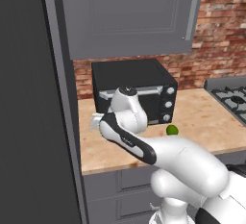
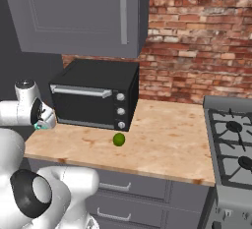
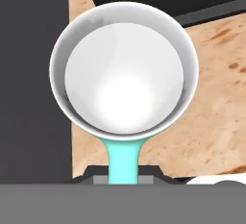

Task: Pick the mug from the counter and place it inside the microwave. Then close the microwave.

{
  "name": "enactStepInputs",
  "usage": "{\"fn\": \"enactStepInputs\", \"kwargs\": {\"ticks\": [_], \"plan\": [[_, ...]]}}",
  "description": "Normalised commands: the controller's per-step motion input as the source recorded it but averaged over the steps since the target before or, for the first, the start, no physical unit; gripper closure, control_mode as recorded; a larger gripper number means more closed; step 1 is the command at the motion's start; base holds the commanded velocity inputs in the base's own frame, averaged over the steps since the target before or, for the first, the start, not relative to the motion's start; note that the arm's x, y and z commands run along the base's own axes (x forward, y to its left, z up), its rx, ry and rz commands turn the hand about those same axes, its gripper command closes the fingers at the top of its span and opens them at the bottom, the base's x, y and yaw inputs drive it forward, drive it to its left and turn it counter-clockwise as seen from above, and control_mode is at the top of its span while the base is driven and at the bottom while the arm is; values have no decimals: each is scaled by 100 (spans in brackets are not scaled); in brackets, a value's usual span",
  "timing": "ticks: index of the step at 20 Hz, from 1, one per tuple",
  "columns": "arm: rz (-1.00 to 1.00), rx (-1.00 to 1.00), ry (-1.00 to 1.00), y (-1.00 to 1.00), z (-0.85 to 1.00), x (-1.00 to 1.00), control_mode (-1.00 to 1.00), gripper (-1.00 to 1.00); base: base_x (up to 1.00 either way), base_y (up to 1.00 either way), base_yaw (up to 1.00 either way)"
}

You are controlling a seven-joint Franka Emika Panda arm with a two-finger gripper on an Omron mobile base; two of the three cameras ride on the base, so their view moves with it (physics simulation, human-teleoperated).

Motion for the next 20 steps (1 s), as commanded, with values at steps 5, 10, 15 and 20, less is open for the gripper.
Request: {"fn": "enactStepInputs", "kwargs": {"ticks": [5,10,15,20], "plan": [[-1,0,0,-31,52,0,-100,100,0,0,0],[-3,0,0,-34,26,0,-100,100,0,0,0],[-5,0,-2,-46,1,0,-100,100,0,0,0],[-8,-2,-1,-49,0,0,-100,100,0,0,0]]}}
